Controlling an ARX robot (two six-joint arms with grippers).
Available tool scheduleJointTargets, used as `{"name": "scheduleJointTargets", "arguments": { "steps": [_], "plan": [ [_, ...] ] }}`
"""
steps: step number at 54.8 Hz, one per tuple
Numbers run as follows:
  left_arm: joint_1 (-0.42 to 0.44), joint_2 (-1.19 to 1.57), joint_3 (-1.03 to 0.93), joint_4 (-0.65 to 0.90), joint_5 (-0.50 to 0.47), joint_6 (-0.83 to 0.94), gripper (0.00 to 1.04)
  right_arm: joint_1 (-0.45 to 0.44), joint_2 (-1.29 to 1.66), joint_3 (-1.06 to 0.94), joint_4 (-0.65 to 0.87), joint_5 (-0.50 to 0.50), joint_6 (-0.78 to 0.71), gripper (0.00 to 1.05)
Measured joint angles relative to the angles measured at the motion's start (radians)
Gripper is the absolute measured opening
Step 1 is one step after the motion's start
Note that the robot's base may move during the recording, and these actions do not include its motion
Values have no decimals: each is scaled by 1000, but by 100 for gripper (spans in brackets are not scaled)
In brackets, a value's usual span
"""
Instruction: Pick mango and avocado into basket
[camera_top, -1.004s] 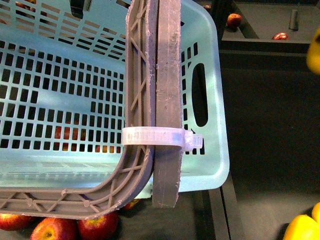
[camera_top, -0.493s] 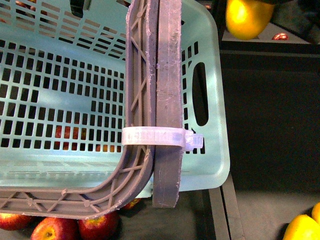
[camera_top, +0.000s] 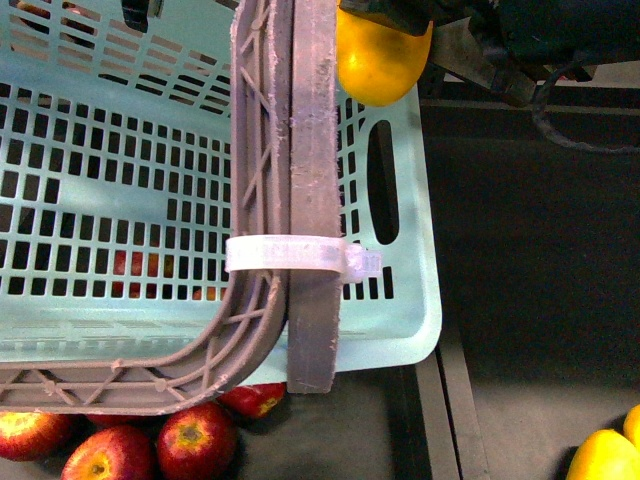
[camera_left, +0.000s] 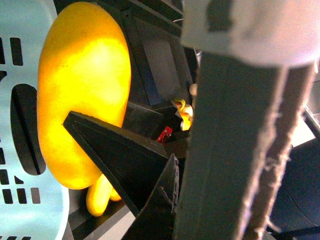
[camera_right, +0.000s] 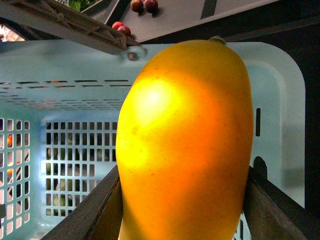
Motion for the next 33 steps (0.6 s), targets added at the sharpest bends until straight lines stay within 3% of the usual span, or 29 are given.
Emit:
{"name": "scheduleJointTargets", "arguments": {
  "steps": [13, 33],
  "plan": [
    [6, 0, 0, -1, -14, 9, 7, 64, 42, 13, -25, 26, -2, 57],
    [13, 0, -4, -6, -21, 31, 7, 84, 57, 42, -70, 49, -1, 57]
  ]
}}
